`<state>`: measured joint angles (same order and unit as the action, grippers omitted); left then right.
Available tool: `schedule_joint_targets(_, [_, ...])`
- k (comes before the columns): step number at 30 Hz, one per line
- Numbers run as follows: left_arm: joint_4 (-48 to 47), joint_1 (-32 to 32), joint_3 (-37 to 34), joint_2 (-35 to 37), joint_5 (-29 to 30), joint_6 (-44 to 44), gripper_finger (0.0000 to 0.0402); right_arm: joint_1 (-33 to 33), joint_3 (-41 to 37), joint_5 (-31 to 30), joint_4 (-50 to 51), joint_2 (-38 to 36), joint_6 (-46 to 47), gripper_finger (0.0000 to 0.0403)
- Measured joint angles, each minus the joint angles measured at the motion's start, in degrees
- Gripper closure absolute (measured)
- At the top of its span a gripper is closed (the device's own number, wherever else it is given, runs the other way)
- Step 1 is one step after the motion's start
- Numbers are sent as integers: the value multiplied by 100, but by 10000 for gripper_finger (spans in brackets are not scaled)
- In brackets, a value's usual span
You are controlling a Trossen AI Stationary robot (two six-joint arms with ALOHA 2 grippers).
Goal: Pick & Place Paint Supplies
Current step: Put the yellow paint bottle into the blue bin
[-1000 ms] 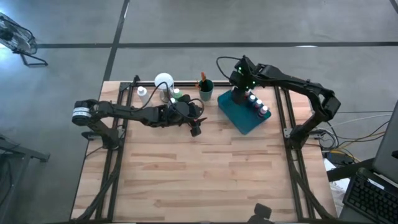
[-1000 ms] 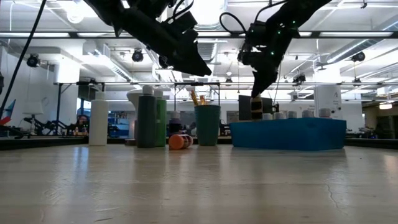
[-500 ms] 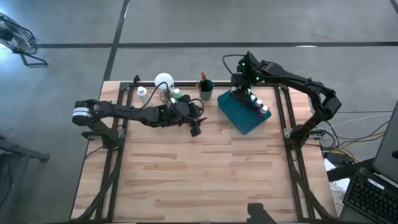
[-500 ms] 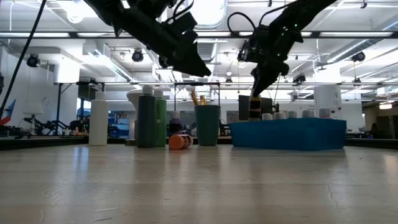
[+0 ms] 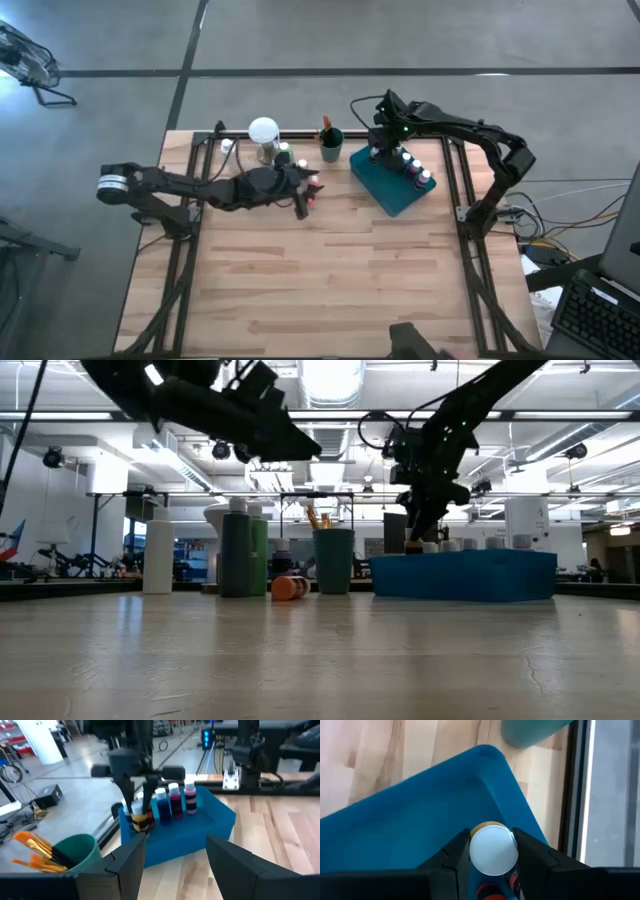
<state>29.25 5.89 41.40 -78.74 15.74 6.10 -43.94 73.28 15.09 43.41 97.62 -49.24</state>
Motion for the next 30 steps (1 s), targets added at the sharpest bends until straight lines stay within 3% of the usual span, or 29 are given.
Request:
schedule_joint_targets(9, [84,2,-233,425,123,248,188,-58,39,9,-138,152,-183,287])
schedule_joint_targets(30, [77,7,-227,413,132,290,188,-409,55,348,-224,181,-275,287])
